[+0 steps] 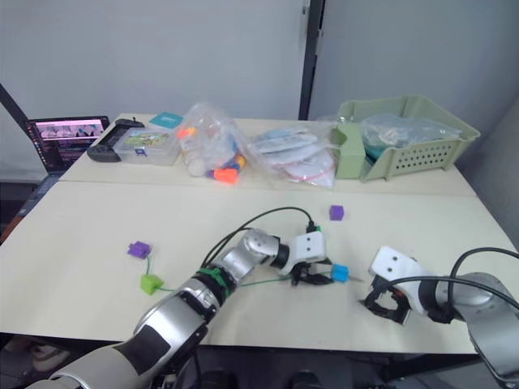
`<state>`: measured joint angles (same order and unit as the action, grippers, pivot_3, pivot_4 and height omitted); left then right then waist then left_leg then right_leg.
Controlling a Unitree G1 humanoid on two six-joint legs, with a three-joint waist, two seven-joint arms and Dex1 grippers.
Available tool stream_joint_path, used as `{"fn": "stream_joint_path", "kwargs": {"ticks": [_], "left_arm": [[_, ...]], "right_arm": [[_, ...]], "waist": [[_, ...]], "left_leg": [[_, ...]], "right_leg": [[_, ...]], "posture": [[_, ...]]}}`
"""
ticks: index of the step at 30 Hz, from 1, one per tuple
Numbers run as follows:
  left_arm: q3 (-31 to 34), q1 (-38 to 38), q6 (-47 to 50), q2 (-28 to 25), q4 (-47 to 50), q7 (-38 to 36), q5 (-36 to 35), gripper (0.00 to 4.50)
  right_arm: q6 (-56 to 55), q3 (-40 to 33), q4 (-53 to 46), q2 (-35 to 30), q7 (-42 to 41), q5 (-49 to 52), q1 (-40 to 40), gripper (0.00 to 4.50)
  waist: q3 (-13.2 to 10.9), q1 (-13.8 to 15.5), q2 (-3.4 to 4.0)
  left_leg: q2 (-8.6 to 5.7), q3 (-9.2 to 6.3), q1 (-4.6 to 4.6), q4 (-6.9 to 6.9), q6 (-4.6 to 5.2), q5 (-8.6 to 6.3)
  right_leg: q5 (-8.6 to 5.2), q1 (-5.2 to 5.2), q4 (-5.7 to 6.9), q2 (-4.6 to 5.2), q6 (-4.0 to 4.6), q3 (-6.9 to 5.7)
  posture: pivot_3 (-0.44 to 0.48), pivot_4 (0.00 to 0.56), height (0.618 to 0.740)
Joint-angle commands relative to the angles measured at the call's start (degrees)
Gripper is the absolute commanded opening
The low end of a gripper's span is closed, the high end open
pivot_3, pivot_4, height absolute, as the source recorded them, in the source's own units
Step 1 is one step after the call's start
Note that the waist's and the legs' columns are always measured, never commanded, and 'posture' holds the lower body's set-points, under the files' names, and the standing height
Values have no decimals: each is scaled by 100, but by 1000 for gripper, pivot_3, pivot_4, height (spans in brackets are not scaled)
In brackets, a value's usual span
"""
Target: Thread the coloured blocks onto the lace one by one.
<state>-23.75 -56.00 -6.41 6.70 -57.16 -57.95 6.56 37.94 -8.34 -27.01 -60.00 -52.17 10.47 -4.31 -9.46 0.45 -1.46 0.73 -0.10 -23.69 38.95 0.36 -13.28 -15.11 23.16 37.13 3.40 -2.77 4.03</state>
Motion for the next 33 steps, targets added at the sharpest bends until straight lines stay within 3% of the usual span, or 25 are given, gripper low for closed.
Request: {"fn": "stream_joint_path", "kwargs": {"ticks": [1, 3, 5, 16, 19, 25, 29, 33], "left_arm": [[39, -281, -102, 544, 53, -103, -81, 1129], [44, -251, -68, 520, 91, -164, -94, 405], [60, -206, -30, 450, 166, -228, -114, 49], [265, -9, 289, 76, 654, -278, -240, 49], [391, 112, 539, -29, 1008, -470, -433, 772], [395, 362, 1043, -391, 1818, -583, -503, 2746], [343, 592, 1299, -653, 2313, -649, -534, 4093], [424, 829, 1616, -897, 2891, -556, -603, 4093]], "right_arm": [[-6, -170, -133, -17, 25, 58, 54, 4500], [-12, -149, -119, -26, 13, 59, 87, 4500], [-56, -96, -80, -40, -23, 57, 146, 4500], [-149, 251, 197, -51, -139, -3, 600, 4500], [-230, 287, 287, -75, -157, -41, 705, 4500], [-658, 635, 745, -273, -501, -178, 1316, 4500], [-1334, 1265, 1463, -413, -958, -576, 2137, 4500], [-2243, 2064, 2468, -262, -1535, -1134, 3208, 4500]], "waist": [[0, 0, 0], [0, 1, 0], [0, 1, 0], [0, -4, 0], [0, -5, 1], [1, -58, 2], [2, -106, 3], [2, -146, 5]], "left_leg": [[0, 0, 0, 0, 0, 0], [0, 0, 0, 0, 0, 0], [0, 0, 0, 0, 0, 0], [0, 0, 0, 0, 0, 0], [0, 0, -1, 0, 0, 0], [2, 0, 4, -1, 0, 0], [3, 0, 6, -2, 0, 0], [3, 6, 12, -2, 0, 0]], "right_leg": [[0, 0, 0, 0, 0, 0], [0, 0, 0, 0, 0, 0], [0, 0, 0, 0, 0, 0], [0, 0, 0, 0, 0, 0], [0, 0, 0, 0, 0, 0], [0, 1, 2, -1, 0, 0], [0, -1, 3, -1, 1, 0], [1, -1, 3, 0, 1, 5]], "posture": [[0, 150, 737], [0, 150, 737], [0, 150, 737], [0, 150, 737], [0, 150, 737], [0, 150, 737], [0, 150, 737], [0, 150, 737]]}}
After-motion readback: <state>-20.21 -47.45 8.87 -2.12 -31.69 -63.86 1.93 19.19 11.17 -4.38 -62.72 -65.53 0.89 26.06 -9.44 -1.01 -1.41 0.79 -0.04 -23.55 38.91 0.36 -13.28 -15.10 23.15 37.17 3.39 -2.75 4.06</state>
